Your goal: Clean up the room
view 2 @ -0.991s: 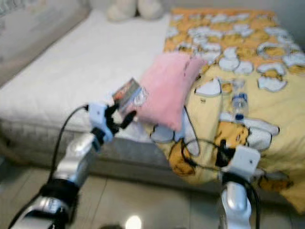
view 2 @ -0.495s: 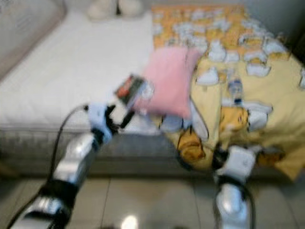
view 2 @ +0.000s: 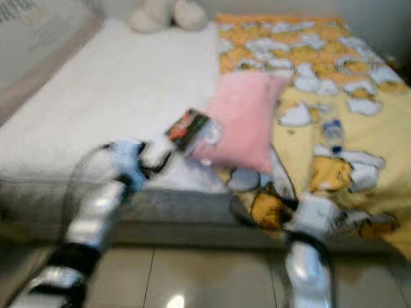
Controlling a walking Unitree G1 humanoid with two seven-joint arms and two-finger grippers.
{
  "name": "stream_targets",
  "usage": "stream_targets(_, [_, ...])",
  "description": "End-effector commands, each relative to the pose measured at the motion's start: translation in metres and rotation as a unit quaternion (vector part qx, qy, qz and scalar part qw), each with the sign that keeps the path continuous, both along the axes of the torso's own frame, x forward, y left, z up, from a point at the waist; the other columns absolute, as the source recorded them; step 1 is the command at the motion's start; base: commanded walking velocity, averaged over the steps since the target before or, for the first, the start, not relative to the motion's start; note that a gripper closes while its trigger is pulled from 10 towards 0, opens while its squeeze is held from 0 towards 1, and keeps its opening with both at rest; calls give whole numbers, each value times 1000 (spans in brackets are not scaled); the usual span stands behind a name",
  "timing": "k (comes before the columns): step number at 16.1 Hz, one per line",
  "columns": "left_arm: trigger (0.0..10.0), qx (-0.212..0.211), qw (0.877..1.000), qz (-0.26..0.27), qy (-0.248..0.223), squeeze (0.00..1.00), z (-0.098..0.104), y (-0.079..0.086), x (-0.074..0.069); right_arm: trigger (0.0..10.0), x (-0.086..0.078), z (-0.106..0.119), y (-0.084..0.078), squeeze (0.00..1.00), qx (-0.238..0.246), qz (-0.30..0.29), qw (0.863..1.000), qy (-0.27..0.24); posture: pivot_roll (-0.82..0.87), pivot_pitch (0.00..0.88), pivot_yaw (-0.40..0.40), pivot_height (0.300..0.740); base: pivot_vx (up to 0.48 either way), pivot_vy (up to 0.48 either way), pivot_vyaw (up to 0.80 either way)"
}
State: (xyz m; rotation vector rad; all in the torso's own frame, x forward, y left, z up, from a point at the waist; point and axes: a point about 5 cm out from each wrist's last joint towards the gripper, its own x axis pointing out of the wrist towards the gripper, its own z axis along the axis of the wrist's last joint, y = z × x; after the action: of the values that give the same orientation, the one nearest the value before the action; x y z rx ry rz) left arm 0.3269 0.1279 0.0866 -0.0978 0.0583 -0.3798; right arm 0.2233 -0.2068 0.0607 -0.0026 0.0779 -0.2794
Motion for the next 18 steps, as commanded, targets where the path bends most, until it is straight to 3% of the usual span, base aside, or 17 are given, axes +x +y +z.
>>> stream_targets(1, [10000,-7,1000,-11,-3,0,3,-12,2,10000,-3,-2,-8,0,-8,-9,1000,9,-51,0,73,736,480,0,0])
stream_targets(8, [10000,-6,1000,-6,1,0,3,-10,4,10000,2,0,-6,0,-17,14,1000,10,-41,0,58,736,480,0,0])
stream_targets(9, [10000,-14,1000,-24,3,0,5,-17,5,10000,2,1,-5,0,-19,18,1000,9,-40,0,57,736,461,0,0])
stream_targets(11, [10000,-4,996,-49,70,0,-3,-33,8,10000,-1,3,-3,0,-21,20,1000,7,-41,0,54,736,0,0,0])
stream_targets(12, [10000,-60,993,-49,90,0,0,-35,12,10000,-2,4,-1,0,-22,24,999,6,-43,0,53,736,0,0,0])
stream_targets(13, [10000,-106,986,-36,122,0,-4,-31,16,10000,-8,8,5,0,-24,32,999,4,-59,39,44,736,0,0,0])
stream_targets(15, [10000,-113,976,4,185,0,-19,-19,22,10000,-14,20,18,0,-33,67,997,-2,-95,78,42,736,0,0,0])
stream_targets(18, [10000,-145,964,52,216,0,-20,1,28,10000,-28,28,22,0,-51,88,995,0,-161,135,64,736,0,0,0])
